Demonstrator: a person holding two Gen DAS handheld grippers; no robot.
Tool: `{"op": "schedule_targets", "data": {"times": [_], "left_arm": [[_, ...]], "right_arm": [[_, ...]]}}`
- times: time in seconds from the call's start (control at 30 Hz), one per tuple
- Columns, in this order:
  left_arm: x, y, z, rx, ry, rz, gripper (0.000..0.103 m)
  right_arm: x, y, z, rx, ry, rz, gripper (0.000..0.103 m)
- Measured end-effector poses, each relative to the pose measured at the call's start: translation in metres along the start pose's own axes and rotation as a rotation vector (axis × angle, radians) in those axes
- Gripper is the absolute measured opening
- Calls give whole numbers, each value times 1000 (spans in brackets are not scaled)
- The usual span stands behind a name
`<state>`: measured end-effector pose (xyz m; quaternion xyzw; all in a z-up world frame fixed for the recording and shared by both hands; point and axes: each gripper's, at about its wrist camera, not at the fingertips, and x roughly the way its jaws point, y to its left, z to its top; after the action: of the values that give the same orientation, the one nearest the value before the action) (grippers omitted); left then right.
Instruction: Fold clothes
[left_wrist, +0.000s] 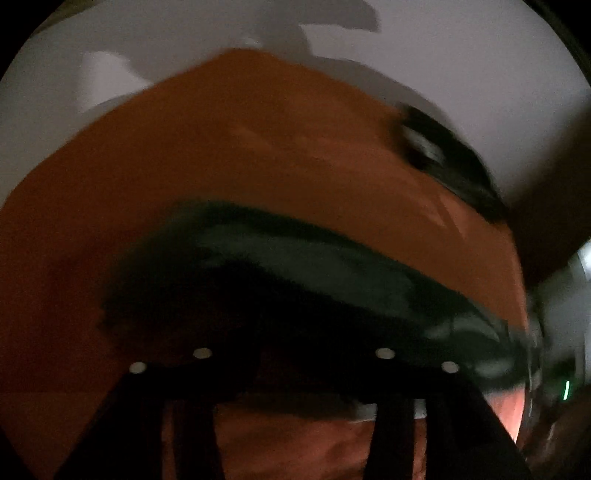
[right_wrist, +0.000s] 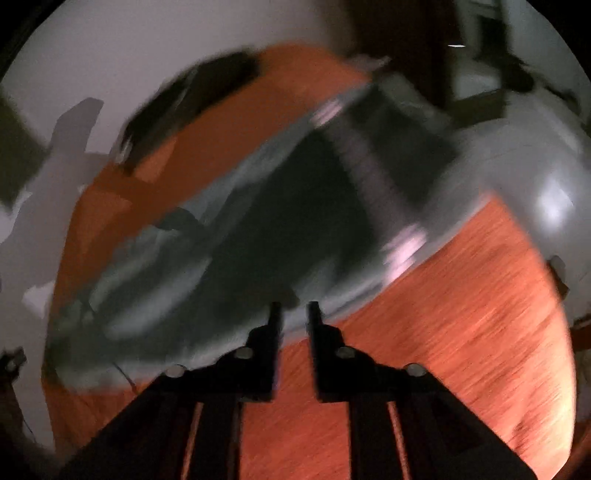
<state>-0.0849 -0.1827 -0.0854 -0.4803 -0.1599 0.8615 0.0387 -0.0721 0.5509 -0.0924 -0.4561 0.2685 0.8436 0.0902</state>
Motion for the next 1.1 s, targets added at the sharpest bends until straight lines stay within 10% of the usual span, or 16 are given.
{"op": "schedule_targets", "data": {"times": [0.17,0.27,0.3,0.47,0.57,0.7,0.93,1.1], "left_arm": [[87,-73,-8,126,196,-182,50],[130,-99,-23,167,309,-226,50],[138,-98,-30,166,320,-214,50],[174,-69,-54,60,352,-173,49],[178,-68,-58,52,338,-184,49],[186,-71,-56,67,323,-183,49],[187,-77,-46,60,301,-188,49],[185,-85,-46,35,303,-191,52]], "right_arm": [[-1,-72,39,282,-85,-2,61],[6,-87,50,336,-94,38,12],[0,-84,53,343,-123,52,11],[0,-53,61,156,-118,-80,16],[35,-83,55,276,60,-112,28],[3,-114,30,469,-74,-48,45],[19,-137,2,591,-70,134,35],[38,-109,27,518,-16,87,25]]}}
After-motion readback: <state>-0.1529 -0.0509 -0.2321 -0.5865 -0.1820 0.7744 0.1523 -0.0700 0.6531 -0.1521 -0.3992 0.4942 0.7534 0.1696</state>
